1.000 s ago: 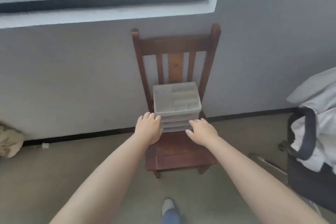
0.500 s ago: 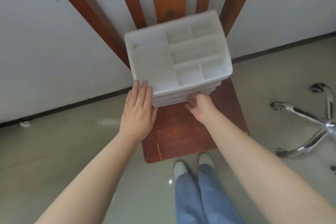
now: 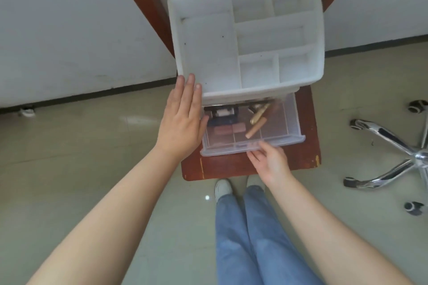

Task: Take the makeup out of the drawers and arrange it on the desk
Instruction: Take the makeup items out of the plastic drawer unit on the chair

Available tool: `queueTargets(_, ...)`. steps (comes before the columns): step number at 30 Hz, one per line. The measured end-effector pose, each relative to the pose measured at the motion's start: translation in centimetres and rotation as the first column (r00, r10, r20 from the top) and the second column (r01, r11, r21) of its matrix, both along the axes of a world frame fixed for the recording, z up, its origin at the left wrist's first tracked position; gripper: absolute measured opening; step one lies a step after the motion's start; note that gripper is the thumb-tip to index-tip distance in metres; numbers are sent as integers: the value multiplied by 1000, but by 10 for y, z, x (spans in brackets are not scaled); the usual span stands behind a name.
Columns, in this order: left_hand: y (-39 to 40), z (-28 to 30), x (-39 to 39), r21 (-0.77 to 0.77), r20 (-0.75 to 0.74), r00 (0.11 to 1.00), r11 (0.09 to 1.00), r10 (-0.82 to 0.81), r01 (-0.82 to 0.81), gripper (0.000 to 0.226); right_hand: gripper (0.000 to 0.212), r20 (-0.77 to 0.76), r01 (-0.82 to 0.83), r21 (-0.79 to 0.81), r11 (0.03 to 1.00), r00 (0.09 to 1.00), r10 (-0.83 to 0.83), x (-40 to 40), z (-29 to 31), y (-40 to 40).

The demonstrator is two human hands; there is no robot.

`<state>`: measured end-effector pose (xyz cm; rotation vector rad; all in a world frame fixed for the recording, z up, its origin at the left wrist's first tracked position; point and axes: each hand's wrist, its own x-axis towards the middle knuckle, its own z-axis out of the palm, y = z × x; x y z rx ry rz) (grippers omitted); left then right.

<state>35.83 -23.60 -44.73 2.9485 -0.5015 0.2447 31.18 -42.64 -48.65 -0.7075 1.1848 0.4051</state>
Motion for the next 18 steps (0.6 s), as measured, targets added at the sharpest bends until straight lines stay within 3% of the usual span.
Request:
queueTargets(2, -11, -7, -20, -70, -61, 994, 993, 96, -100, 58, 11, -11, -42, -1, 999, 999, 42, -4, 2, -1)
queueTargets(4, -26, -12, -47, -137, -222, 941, 947, 257, -291, 61, 13, -11, -79, -10, 997, 997, 78, -3, 7, -2)
queueTargets(5, -36, -12, -59, -169, -379, 852, 878, 362, -448, 64, 16, -17, -123, -19, 992, 992, 123, -2, 10, -3)
queueTargets(7, -50, -12, -76, -179, -724, 526, 615, 447, -768, 67, 19, -71, -369, -31, 929, 928, 366, 2, 21, -6)
queueTargets(8, -53, -16, -80, -160, -819, 383, 470, 428, -868, 65, 19, -105, -571, -33, 820, 818, 565, 4, 30, -7)
queueTargets(9, -54, -21, -83, -155, -866, 300, 355, 400, -922, 60, 23, -128, -765, -58, 641, 643, 755, 5, 37, -9)
queueTargets(11, -57, -28, -81, -202, -893, 266, 203, 364, -958, 48, 26, -153, -938, -251, 239, 282, 947, 8, 49, -13)
queueTargets(12, -59, -31, -79, -230, -901, 262, 132, 346, -964, 43, 21, -186, -901, -432, 45, 138, 973, 11, 51, -15)
queueTargets(14, -60, -34, -76, -254, -916, 251, 32, 314, -967, 36, 25, -315, -619, -715, -323, -127, 940, 25, 49, -10)
queueTargets(16, -60, -35, -75, -264, -919, 255, 12, 302, -964, 34, 54, -429, -363, -762, -536, -336, 838, 44, 39, 2)
queueTargets(18, -58, -37, -76, -269, -921, 266, 29, 284, -963, 33, 81, -541, -251, -680, -689, -462, 702, 58, 23, 15)
